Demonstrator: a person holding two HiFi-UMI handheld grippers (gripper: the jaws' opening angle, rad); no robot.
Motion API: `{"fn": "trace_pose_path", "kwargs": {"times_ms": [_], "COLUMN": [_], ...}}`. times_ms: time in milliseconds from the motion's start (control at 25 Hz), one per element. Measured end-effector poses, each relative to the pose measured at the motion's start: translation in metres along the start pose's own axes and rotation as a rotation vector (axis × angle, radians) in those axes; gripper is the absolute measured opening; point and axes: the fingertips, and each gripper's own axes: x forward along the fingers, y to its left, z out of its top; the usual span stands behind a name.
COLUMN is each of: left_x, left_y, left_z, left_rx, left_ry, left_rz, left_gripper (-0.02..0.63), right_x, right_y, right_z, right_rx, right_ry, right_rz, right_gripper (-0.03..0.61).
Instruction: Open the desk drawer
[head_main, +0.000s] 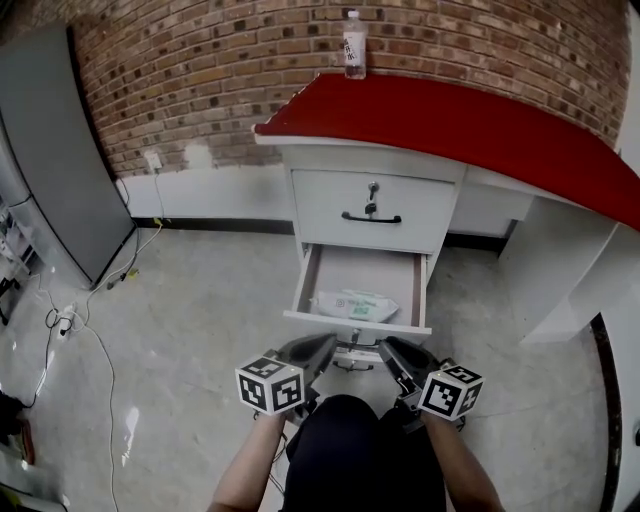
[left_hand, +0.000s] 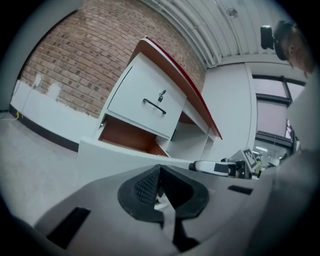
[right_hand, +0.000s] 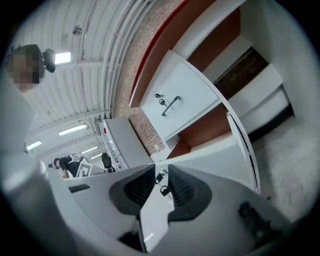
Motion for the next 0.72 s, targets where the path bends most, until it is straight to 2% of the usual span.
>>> {"fn": "trace_pose_path", "kwargs": {"times_ms": [80, 200, 280, 480, 720], "left_x": [-0.005, -0.011, -0.012, -0.006, -0.002], "left_y": [-0.008, -0.025, -0.039, -0.053, -0.049], "left_z": [0.016, 0.043, 0.056, 0.065, 0.058], "left_rx": [0.028, 0.078, 0.107, 0.115, 0.138], "left_ry": [-0.023, -0.062, -0.081, -0.083, -0.052], "left_rz": [0.010, 0.001, -0.019, -0.063, -0.023], "left_gripper": [0.005, 0.005, 0.005, 0.005, 0.005], "right_x": [0.000, 0.001, 0.003, 0.009, 0.010], "right_y": [0.014, 0.028, 0.035, 0.045, 0.037], "right_z": [0.017, 0.045, 0.057, 0.057, 0.044], "right_rx": [-0.086, -0.228, -0.275, -0.274, -0.235], "right_ry": [0.025, 0.031, 0.021, 0.019, 0.035], "right_rz": [0.000, -0.052, -0.087, -0.096, -0.113], "right_gripper": [0.081, 0.040, 0.037, 0.037, 0.037]}}
